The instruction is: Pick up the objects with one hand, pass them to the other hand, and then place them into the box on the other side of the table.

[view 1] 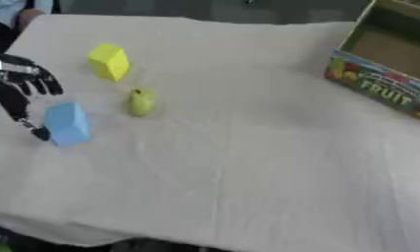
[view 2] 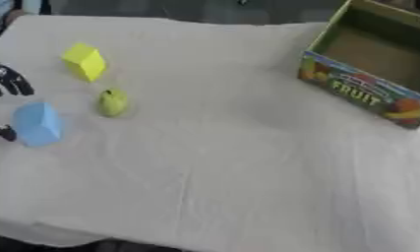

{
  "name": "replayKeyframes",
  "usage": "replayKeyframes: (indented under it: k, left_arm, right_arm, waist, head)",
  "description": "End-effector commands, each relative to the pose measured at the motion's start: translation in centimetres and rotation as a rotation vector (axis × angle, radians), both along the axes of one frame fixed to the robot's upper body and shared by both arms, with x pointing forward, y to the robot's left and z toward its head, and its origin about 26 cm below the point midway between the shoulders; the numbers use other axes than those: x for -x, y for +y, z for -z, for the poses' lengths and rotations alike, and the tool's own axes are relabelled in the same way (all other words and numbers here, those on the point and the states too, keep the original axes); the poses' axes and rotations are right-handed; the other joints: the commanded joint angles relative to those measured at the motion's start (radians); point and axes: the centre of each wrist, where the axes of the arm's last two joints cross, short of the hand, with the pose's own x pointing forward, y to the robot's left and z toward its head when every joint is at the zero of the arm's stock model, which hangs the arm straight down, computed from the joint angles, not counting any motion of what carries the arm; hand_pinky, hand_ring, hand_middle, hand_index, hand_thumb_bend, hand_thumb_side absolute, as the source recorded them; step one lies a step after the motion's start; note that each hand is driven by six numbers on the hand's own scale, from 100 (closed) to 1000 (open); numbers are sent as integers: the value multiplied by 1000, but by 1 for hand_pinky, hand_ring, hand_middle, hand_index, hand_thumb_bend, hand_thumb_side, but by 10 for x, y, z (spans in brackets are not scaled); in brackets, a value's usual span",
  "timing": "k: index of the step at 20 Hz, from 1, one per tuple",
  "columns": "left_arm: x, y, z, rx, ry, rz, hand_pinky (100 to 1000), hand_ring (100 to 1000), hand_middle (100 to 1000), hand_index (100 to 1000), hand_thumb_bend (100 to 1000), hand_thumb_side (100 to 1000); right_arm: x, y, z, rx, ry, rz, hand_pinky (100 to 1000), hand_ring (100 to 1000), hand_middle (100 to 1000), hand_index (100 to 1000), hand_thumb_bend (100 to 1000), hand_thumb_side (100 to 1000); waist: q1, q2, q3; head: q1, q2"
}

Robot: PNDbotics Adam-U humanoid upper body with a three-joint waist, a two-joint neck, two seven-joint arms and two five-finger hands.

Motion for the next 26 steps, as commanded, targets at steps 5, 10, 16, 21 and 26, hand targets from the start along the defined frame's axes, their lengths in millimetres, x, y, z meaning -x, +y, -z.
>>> replayKeyframes:
  k: [5,10,16,21,26]
  left_arm:
    - [-6,-4,-3,-46,-43,-22,838,871,804,840,864,185]
    - [-12,-12,7,-63,-47,-18,833,869,801,833,853,154]
    - [-14,-9,16,-70,-6,-16,833,870,802,827,843,122]
    - [-12,-5,18,-73,3,-28,826,865,794,822,825,110]
    - [-12,-5,19,-78,-3,-30,810,853,780,769,805,100]
  right_arm:
    - [2,-3,-8,21,-18,9,1000,1000,845,880,100,578]
    - [2,-3,-7,19,-14,8,1000,1000,846,881,100,578]
    - [2,-4,-7,19,-11,10,1000,1000,851,881,100,575]
    - [2,-4,-6,18,-7,10,1000,1000,851,882,100,574]
    - [2,-4,-7,17,-10,11,1000,1000,851,882,100,573]
  waist:
    - [3,-13,-1]
    - [2,-13,-3]
    - [4,-12,-4]
    - [5,-12,-3]
    - [4,-13,-3]
  head:
    - [8,3]
    - [12,4]
    - [15,8]
    - [17,7]
    - [19,7]
